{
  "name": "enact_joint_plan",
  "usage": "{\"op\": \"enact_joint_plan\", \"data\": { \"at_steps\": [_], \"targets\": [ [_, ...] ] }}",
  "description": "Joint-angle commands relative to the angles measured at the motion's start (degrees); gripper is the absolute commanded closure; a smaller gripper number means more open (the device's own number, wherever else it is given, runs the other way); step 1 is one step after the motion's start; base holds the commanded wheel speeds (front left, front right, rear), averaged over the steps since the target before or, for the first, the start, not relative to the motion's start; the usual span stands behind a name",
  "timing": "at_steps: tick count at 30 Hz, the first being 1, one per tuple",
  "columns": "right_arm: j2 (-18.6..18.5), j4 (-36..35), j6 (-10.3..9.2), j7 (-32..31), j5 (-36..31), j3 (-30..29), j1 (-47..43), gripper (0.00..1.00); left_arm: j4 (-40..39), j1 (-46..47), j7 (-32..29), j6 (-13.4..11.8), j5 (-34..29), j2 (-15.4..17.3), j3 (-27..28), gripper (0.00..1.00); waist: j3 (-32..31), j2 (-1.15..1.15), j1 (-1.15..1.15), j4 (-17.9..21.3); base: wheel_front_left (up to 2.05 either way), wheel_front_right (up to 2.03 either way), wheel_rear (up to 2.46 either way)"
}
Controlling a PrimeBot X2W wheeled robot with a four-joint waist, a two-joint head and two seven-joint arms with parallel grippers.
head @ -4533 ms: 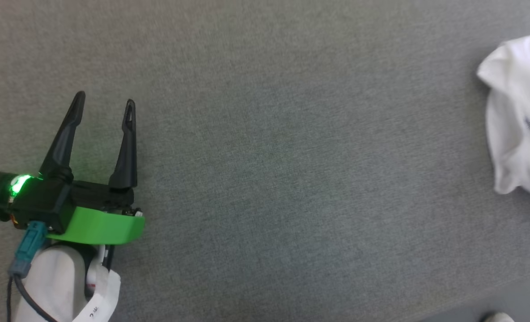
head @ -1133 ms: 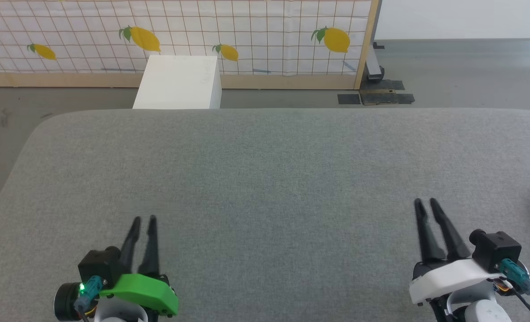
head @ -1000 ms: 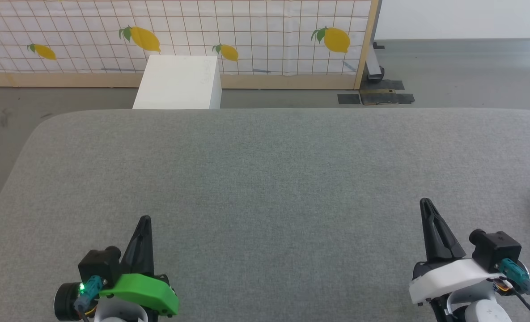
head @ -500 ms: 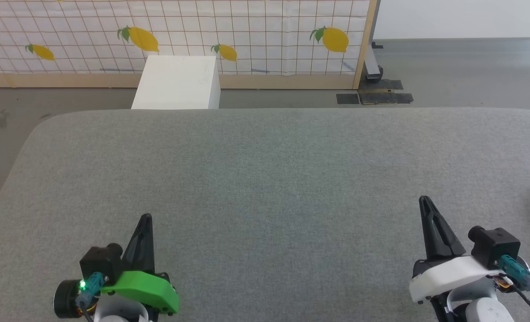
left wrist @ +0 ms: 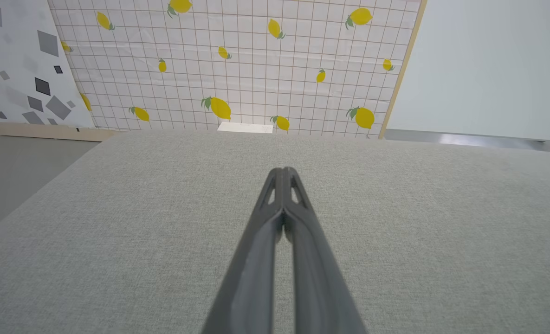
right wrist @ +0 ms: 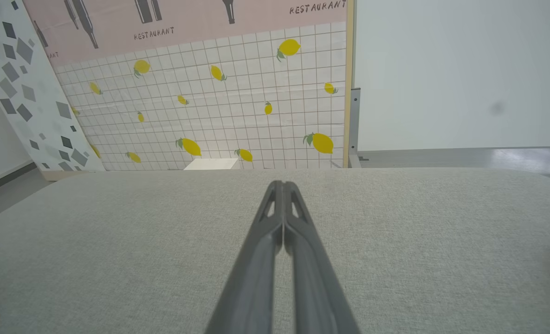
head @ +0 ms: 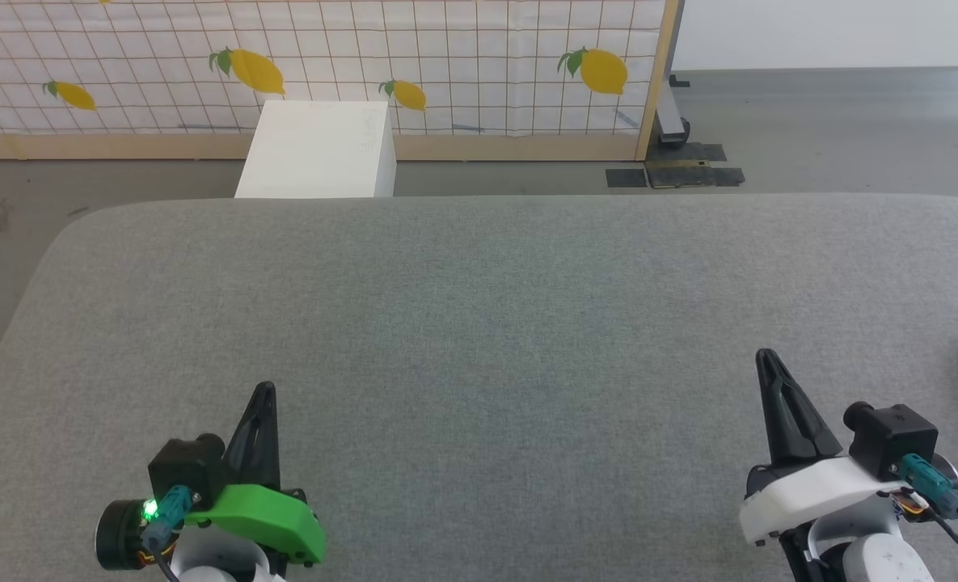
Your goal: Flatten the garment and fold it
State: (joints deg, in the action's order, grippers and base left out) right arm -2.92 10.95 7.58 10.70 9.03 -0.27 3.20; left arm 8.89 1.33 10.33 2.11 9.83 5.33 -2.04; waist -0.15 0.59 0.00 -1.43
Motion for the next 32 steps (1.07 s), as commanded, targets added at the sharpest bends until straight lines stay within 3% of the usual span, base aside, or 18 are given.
{"op": "enact_joint_plan", "data": {
  "at_steps": [1,32],
  "targets": [
    [0.01,-0.59,-0.02,-0.31,-0.65,0.06,-0.84,1.0,-0.37,-0.34,-0.27,-0.3,-0.57,-0.33,0.23,1.0,0.0,-0.15,0.0,0.02,0.0,0.0,0.0],
    [0.02,-4.04,-0.04,-3.77,-3.44,0.13,-1.63,1.0,-3.21,-0.67,-3.62,-0.91,-3.65,-1.04,0.83,1.0,0.05,-0.29,0.0,0.49,0.0,0.0,0.0]
  ]
}}
